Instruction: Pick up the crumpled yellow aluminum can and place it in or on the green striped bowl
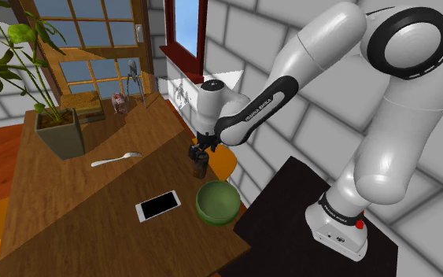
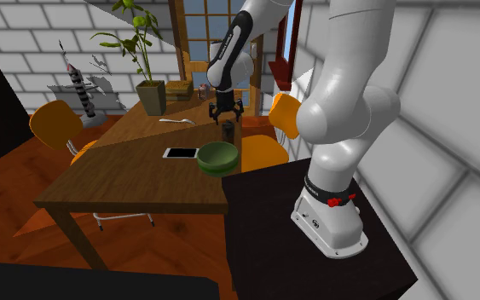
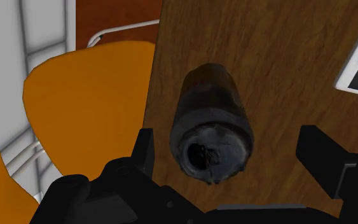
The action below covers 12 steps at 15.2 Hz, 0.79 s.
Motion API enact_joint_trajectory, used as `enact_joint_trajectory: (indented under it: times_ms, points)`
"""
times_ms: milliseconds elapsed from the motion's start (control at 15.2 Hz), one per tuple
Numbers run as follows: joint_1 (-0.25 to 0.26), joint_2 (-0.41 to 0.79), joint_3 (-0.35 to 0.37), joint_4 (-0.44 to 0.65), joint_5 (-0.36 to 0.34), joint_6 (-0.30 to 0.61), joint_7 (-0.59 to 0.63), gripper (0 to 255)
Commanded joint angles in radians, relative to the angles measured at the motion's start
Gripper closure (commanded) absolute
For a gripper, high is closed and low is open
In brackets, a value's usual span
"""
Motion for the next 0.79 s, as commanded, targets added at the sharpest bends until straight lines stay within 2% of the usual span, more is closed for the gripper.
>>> enact_joint_trajectory:
  times_ms: [0, 264, 726]
  points:
    - [0.004, 0.032, -0.008, 0.006, -0.019, 0.025, 0.014, 0]
    - [0.013, 0.091, -0.027, 0.013, -0.055, 0.075, 0.040, 0]
    - [0.014, 0.091, -0.028, 0.013, -0.055, 0.075, 0.040, 0]
